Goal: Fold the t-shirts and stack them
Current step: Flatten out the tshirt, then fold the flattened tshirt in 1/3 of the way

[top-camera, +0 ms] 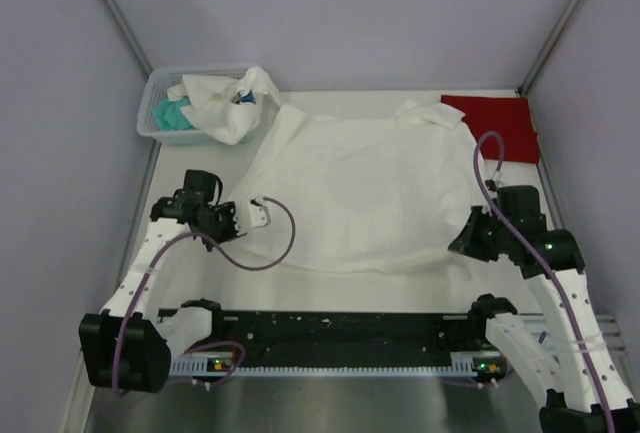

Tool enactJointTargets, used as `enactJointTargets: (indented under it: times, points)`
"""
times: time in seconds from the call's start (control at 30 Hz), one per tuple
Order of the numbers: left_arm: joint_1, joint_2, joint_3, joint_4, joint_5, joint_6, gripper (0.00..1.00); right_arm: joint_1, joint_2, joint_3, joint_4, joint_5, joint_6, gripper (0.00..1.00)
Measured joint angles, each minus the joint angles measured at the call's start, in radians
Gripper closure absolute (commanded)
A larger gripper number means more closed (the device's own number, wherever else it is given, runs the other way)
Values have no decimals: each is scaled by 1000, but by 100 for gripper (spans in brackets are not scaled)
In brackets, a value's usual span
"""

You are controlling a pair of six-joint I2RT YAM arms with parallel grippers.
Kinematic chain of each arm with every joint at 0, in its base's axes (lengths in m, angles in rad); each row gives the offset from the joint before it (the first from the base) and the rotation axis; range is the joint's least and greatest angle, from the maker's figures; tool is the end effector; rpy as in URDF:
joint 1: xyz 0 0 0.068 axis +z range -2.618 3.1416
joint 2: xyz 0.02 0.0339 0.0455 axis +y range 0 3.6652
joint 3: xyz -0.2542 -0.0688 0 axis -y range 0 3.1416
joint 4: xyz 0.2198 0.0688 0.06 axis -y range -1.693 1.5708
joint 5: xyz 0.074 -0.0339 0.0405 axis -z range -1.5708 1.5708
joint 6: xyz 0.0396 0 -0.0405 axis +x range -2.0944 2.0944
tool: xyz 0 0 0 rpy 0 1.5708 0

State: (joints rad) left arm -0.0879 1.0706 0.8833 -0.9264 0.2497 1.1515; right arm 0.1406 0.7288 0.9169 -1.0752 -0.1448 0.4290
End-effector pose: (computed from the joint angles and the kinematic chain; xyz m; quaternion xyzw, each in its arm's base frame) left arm 0.1733 -0.0251 0.2537 0.5843 0.7703 0.0095 0.2553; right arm 0.1047 0.0206 0.2951 0.1110 0.9334 0.1593 0.3017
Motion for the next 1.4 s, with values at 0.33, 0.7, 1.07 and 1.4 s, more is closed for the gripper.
enactJointTargets:
  times: [0.33, 0.7, 1.07, 1.4]
  points:
    - [0, -56, -150, -253, -29, 34, 100, 0, -114, -77, -169, -160, 97, 100]
    - [0, 14, -64, -284, -27, -32, 100, 0, -23, -21, -131, -109, 115, 100]
    - [0, 448, 191, 86, -106, -254, 100, -35, 428, 71, 265, 214, 111, 100]
    - [-14, 633, 344, 175, -135, -301, 100, -119, 641, 115, 446, 358, 60, 100]
